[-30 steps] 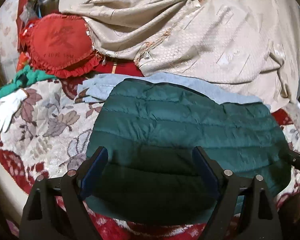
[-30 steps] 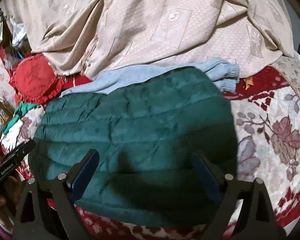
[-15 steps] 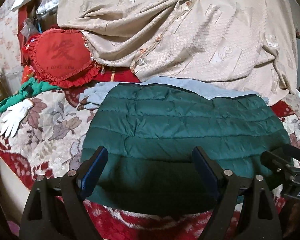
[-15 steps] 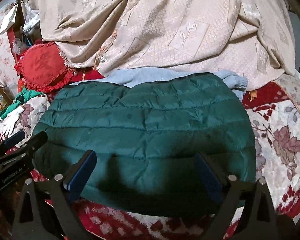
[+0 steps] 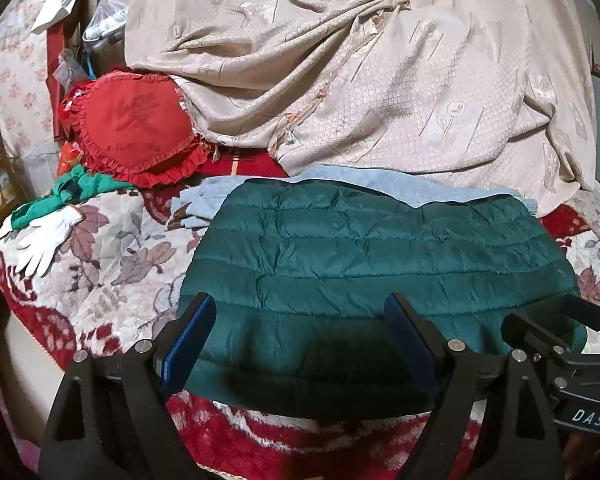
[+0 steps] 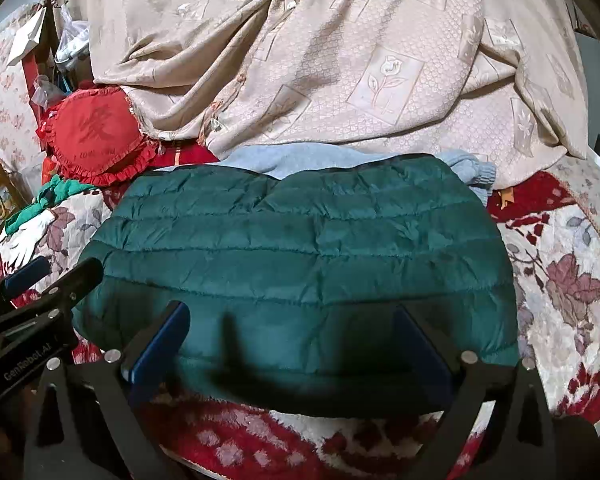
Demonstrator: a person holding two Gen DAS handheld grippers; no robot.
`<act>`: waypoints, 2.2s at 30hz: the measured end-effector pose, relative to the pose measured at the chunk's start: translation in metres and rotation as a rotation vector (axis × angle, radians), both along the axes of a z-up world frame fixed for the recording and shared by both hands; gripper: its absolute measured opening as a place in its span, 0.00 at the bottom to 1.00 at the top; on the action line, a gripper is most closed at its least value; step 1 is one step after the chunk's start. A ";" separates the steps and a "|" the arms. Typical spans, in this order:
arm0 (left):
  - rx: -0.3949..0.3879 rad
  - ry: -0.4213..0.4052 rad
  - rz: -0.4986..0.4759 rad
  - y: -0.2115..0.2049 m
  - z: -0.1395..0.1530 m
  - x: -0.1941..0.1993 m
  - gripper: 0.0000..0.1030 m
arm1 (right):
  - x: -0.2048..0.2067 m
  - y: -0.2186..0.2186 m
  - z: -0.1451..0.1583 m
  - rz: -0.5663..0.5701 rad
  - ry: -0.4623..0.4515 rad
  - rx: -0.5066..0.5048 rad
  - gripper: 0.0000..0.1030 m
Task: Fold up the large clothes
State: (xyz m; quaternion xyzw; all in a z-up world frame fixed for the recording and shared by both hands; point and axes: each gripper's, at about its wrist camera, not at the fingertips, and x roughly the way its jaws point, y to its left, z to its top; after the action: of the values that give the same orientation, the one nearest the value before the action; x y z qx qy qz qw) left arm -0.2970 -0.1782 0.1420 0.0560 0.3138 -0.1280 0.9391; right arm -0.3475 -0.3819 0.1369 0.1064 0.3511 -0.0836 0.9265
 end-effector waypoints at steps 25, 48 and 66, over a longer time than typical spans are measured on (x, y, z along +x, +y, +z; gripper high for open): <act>-0.005 -0.005 0.007 -0.003 0.004 -0.006 0.68 | -0.004 -0.001 0.004 -0.012 0.002 -0.022 1.00; -0.011 0.007 0.007 -0.001 0.002 -0.006 0.68 | -0.002 0.000 -0.003 -0.013 0.024 -0.009 1.00; -0.010 0.014 0.008 -0.001 -0.002 -0.005 0.68 | -0.001 0.002 -0.008 -0.010 0.036 -0.006 1.00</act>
State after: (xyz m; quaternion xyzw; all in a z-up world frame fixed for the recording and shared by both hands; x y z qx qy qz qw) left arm -0.3016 -0.1797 0.1402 0.0489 0.3202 -0.1260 0.9377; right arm -0.3481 -0.3803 0.1293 0.1038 0.3670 -0.0912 0.9199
